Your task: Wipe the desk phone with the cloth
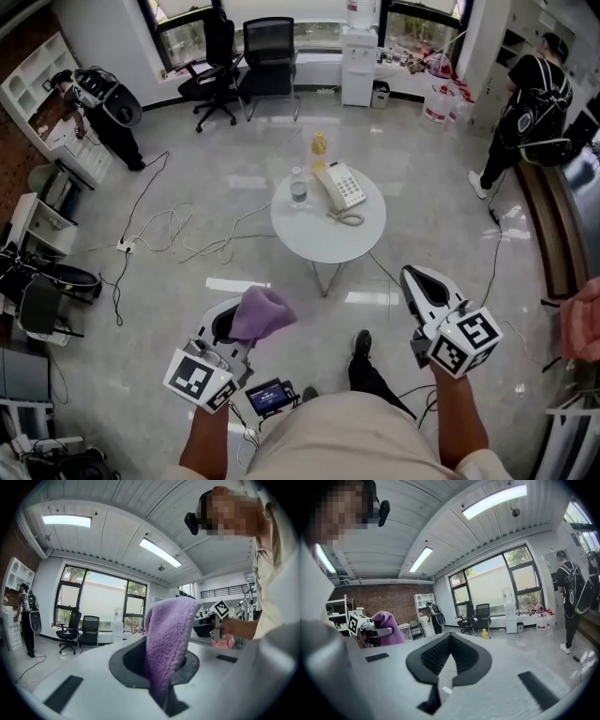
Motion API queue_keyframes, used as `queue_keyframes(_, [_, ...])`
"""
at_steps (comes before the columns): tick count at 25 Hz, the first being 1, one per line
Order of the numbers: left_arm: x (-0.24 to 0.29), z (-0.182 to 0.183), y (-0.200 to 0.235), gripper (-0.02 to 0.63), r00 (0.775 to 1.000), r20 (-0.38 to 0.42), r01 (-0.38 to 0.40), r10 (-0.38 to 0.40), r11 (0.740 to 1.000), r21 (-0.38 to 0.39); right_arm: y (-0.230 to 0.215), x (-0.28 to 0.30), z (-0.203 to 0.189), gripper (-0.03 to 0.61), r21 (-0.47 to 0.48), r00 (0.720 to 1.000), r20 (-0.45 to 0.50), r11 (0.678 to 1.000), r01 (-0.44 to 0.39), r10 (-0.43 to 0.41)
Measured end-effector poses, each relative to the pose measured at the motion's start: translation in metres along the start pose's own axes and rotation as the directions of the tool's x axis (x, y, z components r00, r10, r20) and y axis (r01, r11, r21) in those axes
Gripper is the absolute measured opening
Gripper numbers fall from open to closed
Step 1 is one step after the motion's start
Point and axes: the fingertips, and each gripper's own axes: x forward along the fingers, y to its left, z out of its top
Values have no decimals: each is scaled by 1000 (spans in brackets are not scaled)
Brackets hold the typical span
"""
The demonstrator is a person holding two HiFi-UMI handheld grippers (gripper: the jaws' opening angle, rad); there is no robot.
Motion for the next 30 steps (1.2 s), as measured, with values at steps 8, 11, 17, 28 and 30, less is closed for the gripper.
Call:
queue_keyframes(8, [77, 12, 23, 35, 994, -17, -107, 107, 994, -6, -74, 69, 23, -8, -7, 993, -36, 993, -115, 115])
queue_keyframes(11, [105, 19, 29, 35, 991, -16, -134, 133, 991, -9, -99, 90, 30, -8, -4, 988, -49, 989, -145, 145])
queue_keyframes(17, [147, 25, 37, 35, 982, -35, -184, 184, 983, -3, -137, 119, 38, -8, 15, 977, -67, 979, -202, 202])
queue_keyframes(28, [208, 32, 32, 35, 974, -59, -219, 221, 975, 31, -196, 139, 36, -8, 41, 960, -83, 964, -263, 266])
queue_keyframes(30, [219, 28, 33, 35, 975, -69, -208, 210, 978, 25, -206, 142, 34, -8, 52, 962, -87, 966, -254, 258])
